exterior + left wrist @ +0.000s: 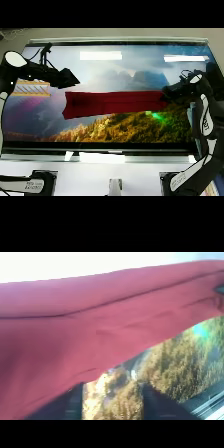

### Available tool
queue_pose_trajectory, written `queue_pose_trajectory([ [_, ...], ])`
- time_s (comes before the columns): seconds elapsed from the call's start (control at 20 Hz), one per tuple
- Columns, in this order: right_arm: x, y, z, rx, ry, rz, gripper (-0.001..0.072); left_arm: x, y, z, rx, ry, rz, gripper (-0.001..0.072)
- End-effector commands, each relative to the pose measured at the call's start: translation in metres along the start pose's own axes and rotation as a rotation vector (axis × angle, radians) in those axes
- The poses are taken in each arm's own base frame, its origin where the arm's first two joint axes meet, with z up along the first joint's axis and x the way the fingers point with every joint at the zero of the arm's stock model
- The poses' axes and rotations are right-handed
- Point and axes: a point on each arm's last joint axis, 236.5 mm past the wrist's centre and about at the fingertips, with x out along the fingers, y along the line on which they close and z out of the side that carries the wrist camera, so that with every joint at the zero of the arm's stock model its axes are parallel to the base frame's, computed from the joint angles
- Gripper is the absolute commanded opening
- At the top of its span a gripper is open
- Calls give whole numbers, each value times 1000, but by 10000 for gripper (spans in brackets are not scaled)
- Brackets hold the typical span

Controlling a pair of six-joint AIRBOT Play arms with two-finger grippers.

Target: Fold the shirts.

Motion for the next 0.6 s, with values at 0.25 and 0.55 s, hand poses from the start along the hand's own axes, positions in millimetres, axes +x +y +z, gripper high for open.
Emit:
queue_pose_trajectory([
  [0.25, -111, 88, 0, -210, -200, 102, 29, 92, -96, 5, 0, -83, -179, 35],
  [0.55, -231, 142, -83, -342, -255, 128, 29, 223, -131, -70, -71, 65, -208, 34],
])
